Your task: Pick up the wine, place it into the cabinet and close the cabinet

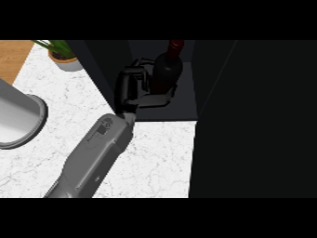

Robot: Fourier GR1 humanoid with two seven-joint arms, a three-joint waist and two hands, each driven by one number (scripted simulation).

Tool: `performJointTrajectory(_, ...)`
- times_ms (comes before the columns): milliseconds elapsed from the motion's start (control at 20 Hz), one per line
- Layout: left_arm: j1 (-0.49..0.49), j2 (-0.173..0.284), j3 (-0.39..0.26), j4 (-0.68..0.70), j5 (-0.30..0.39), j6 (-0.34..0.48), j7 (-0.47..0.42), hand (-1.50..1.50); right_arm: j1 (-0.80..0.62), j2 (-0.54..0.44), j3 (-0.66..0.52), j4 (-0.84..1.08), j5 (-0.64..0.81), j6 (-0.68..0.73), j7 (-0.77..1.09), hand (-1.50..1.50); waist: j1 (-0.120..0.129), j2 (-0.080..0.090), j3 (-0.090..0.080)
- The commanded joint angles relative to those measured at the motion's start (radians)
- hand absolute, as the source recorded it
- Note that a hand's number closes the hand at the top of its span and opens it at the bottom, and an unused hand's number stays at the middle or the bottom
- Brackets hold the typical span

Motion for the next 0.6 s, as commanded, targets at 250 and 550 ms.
performJointTrajectory(250, -0.129, -0.003, -0.004, 0.175, 0.044, 0.039, -0.003, 1.5, 0.049, 0.033, 0.066, -0.153, -0.042, -0.021, 0.092, -1.5, -0.014, 0.001, -0.001)
performJointTrajectory(550, -0.224, -0.003, 0.103, 0.345, 0.031, -0.02, -0.08, 1.5, 0.013, 0.014, -0.01, -0.094, -0.098, -0.006, 0.055, -1.5, -0.014, 0.005, 0.0)
